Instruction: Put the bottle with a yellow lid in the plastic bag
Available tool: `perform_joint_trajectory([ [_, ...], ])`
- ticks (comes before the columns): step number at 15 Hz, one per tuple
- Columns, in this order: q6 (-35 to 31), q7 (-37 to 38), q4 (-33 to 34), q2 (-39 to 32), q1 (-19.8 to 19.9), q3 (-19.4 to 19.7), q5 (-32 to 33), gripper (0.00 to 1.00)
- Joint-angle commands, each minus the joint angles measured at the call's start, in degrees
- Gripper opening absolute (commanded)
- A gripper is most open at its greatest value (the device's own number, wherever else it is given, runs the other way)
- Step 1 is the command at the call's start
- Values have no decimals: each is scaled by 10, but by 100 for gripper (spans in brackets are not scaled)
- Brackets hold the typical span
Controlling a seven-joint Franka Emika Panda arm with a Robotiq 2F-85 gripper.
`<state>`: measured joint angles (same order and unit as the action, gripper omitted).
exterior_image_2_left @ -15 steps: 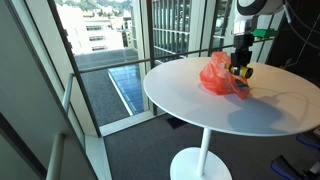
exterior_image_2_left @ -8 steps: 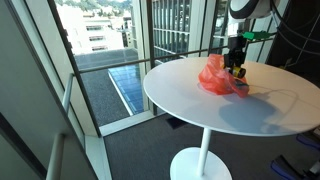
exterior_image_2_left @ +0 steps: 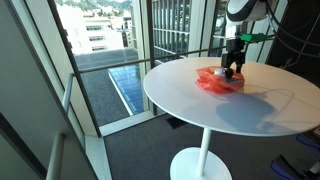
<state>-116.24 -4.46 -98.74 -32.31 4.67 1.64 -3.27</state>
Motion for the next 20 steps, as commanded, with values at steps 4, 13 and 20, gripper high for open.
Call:
perform_joint_trajectory([
  [4,46,-16,0,27,5,-3,2,100],
  [13,79,-44,7,68,5,12,46,100],
  [20,48,-59,39,57,6,22,96,100],
])
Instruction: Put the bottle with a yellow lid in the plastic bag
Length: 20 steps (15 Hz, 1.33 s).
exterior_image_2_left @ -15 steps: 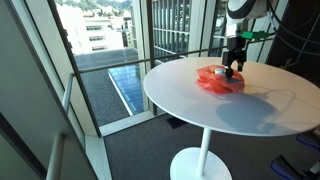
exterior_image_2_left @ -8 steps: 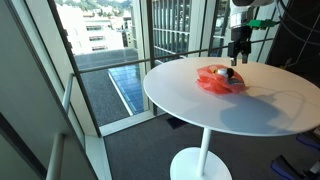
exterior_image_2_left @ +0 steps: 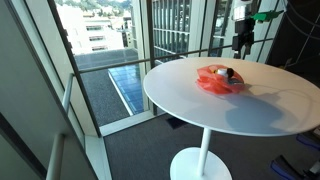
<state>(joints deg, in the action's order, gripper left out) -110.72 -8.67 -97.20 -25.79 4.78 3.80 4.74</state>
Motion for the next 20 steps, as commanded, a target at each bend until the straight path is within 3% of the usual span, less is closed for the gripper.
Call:
perform_joint_trajectory([
  [1,-16,-19,27,-10,6,1,19,100],
  [9,-29,-3,12,-5,2,1,18,100],
  [20,-114,-43,94,-108,6,-7,40,100],
])
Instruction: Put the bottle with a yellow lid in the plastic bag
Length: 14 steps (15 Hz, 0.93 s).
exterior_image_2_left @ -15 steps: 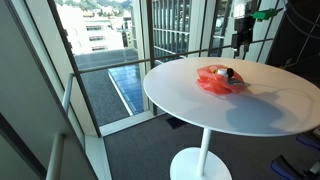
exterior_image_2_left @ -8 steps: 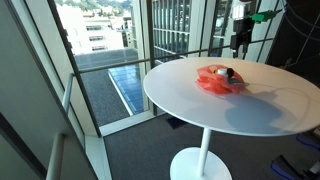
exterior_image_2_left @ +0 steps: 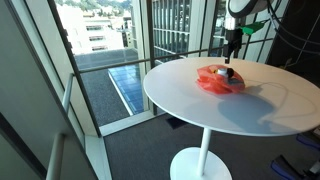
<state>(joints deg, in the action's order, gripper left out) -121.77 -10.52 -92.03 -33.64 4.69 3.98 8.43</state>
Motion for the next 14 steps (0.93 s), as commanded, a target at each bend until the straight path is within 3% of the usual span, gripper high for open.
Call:
perform_joint_trajectory([
  [1,-8,-31,48,-34,8,-11,1,100],
  [14,-19,-86,55,-43,16,-37,-16,100],
])
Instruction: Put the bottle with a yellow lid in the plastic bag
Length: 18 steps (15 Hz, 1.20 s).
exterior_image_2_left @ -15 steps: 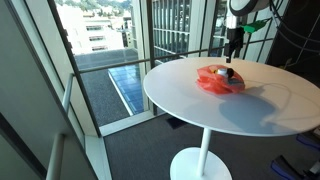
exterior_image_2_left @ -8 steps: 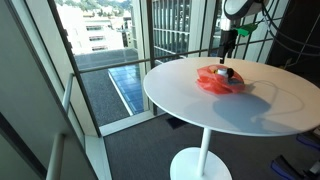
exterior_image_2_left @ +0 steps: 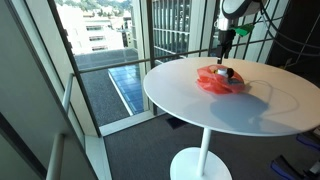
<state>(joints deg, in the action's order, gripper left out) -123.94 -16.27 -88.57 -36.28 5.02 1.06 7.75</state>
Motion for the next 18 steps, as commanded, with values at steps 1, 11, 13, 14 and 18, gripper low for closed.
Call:
perform_joint_trajectory([
  [1,4,-34,22,-20,15,-9,-10,100],
  [11,10,-55,56,-57,22,-7,-2,68],
  [13,12,-54,61,-59,22,-7,-2,51],
  [14,12,-53,61,-60,22,-7,-2,42],
  [18,12,-46,57,-54,17,-5,1,12],
])
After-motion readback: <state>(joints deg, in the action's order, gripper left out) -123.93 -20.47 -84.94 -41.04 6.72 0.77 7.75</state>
